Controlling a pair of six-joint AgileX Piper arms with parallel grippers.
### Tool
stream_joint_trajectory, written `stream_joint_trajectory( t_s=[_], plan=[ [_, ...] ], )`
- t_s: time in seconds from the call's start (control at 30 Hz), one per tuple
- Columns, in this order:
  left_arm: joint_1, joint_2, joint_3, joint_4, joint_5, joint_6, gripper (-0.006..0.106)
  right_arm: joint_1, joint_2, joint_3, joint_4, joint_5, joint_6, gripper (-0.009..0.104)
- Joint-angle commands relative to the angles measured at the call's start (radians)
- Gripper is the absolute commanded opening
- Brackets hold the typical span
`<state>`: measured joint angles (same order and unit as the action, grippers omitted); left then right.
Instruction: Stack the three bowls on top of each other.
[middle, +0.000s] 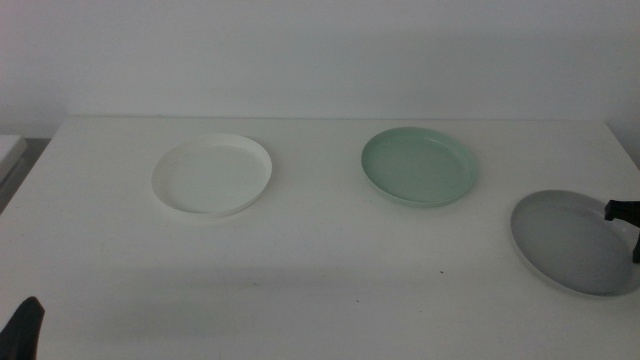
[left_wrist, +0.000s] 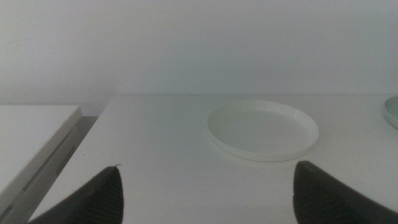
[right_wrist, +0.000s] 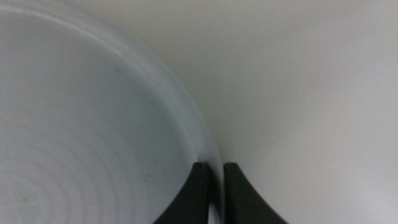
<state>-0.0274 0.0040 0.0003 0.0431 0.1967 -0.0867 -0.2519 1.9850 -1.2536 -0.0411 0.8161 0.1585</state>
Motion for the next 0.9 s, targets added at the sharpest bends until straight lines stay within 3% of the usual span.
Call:
stream_joint_trajectory(
  t_s=[0.0,0.2,0.43,0.67,0.87],
  plan=[
    [-0.002,-0.004,0.0,0.001,-0.015,-0.012,0.094,-0.003,0.006,0.004,-0.045,0.011,0.002,-0.003],
    [-0.002,-0.004,0.0,0.001,-0.015,-0.012,0.094,0.018,-0.165,0.004,-0.058,0.052,0.002,-0.003],
    [-0.002,-0.004,0.0,0.001,-0.015,-0.012,0.094,0.244,-0.288,-0.072,0.112,0.114,-0.066,-0.003],
    [-0.002,-0.004,0.0,0.001,-0.015,-0.012,0.094,0.525,-0.165,-0.17,0.237,0.066,-0.071,-0.003],
    [-0.002,-0.004,0.0,0.001,-0.015,-0.012,0.094,0.646,-0.005,-0.29,0.315,0.029,-0.064,-0.003]
  ],
)
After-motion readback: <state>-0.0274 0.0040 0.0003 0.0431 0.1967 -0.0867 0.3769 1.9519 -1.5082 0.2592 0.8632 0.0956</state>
